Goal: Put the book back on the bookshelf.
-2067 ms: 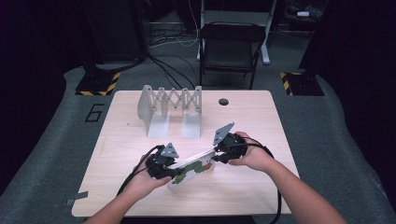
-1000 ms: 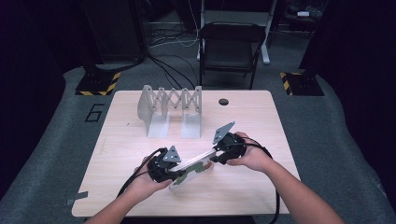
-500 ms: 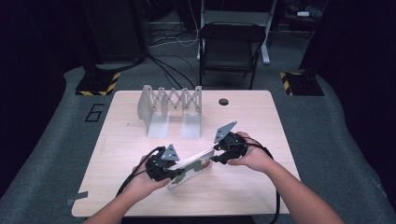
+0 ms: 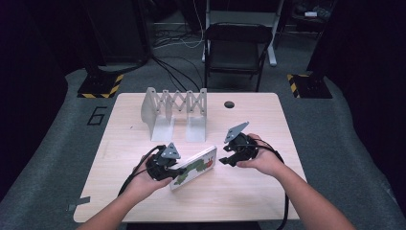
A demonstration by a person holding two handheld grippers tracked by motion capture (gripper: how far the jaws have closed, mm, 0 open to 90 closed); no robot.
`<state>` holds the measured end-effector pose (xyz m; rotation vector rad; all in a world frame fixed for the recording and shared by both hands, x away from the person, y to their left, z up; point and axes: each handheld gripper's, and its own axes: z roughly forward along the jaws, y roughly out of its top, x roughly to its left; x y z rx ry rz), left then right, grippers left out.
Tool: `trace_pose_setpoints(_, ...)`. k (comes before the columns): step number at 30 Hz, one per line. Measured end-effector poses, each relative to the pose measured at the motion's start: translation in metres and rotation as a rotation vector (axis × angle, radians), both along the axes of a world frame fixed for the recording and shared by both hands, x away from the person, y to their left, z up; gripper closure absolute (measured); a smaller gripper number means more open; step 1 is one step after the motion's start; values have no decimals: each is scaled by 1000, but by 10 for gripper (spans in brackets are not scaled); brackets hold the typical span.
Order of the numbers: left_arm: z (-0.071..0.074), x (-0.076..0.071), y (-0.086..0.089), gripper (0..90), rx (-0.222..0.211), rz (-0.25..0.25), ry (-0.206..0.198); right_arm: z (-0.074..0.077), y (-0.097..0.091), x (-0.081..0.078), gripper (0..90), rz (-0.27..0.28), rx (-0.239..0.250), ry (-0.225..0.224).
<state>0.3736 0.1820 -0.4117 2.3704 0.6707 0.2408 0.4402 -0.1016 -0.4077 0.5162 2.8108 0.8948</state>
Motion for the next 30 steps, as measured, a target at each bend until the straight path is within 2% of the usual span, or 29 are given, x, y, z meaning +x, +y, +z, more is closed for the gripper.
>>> trace_pose_setpoints(7,4,4,7,760,-10,35,-5,-1,-4,-2,443,-31,-3,31)
trace_pose_setpoints(12,10,7,13,760,-19,56,-10,-1,-7,0,440,-30,-1,30)
trace_pose_setpoints(13,12,8,15,760,-12,59,-13,-1,-7,-1,440,-40,2,40)
trace_pose_setpoints(17,19,11,21,761,-7,72,-21,-1,-9,0,441,-33,0,28)
trace_pose_setpoints(25,29,17,34,761,-18,122,-27,-2,-10,-2,440,-43,2,38)
trace_pose_setpoints(30,35,20,40,761,-13,136,-31,-2,-11,-1,441,-38,1,30)
